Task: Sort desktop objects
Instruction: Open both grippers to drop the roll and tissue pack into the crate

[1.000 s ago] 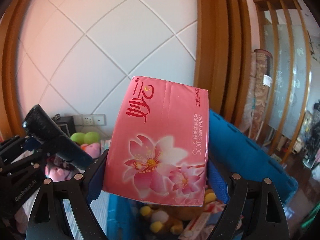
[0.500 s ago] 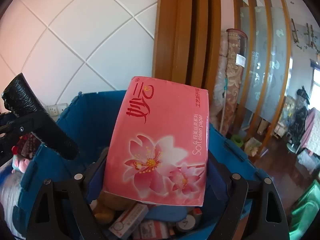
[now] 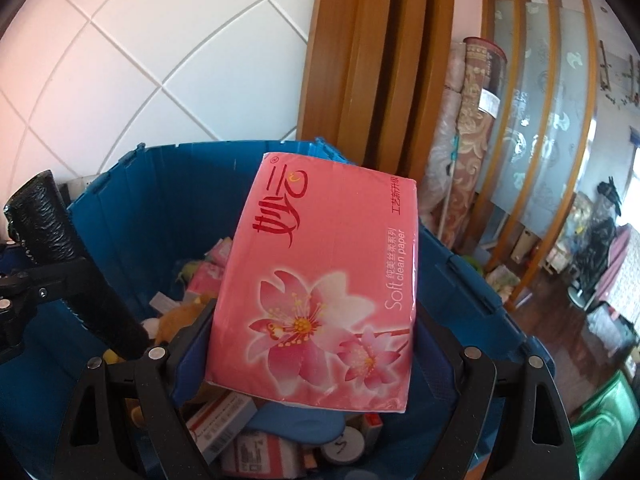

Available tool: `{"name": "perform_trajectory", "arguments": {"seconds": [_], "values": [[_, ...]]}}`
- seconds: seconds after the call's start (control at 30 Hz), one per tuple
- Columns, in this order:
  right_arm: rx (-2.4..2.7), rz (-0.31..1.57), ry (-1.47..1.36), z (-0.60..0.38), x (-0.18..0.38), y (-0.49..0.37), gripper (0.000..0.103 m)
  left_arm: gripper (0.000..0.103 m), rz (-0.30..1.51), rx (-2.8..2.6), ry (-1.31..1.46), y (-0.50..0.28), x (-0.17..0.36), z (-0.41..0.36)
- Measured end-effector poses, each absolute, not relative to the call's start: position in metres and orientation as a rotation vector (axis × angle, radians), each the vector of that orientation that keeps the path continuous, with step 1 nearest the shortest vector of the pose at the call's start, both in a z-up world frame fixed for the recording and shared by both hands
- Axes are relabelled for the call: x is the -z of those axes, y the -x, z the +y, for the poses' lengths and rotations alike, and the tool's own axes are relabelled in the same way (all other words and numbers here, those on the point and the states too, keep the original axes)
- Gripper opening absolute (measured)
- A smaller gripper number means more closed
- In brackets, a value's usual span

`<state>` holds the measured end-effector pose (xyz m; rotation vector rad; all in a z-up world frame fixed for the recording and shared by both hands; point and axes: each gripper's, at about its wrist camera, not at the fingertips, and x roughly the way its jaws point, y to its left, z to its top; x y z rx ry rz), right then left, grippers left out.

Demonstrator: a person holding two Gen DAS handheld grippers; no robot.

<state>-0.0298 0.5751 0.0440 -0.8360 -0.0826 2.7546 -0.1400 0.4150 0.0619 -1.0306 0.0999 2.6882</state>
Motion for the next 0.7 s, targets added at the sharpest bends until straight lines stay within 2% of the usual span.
{"name": "perform_trajectory", "arguments": {"seconds": [0.07, 0.13, 0.2, 0.27, 0.33, 0.37, 0.7], "values": [[-2.758, -0.084, 0.839, 0.576, -0.044, 0.032, 0.088, 0.036, 0.096, -2.704, 1.013, 0.138, -0.063, 0.413], [-2.761, -0.088, 0.839, 0.577, -0.044, 0.031, 0.088, 0.053, 0.104, -2.731, 0.992, 0.137, -0.065, 0.412], [-2.753, -0.092, 0.851, 0.577, -0.042, 0.032, 0.089, 0.061, 0.118, -2.745, 0.977, 0.137, -0.066, 0.413], [-2.748, -0.073, 0.853, 0.579, -0.042, 0.031, 0.09, 0.062, 0.125, -2.741, 0.965, 0.136, -0.067, 0.413], [-2.736, -0.069, 0.853, 0.579, -0.042, 0.031, 0.095, 0.062, 0.132, -2.741, 0.96, 0.136, -0.067, 0.414], [-2.729, -0.072, 0.848, 0.579, -0.043, 0.03, 0.103, 0.062, 0.132, -2.742, 0.957, 0.136, -0.068, 0.414], [-2.717, -0.072, 0.896, 0.577, -0.036, 0.029, 0.103, 0.062, 0.061, -2.726, 0.919, 0.129, -0.071, 0.405]]}}
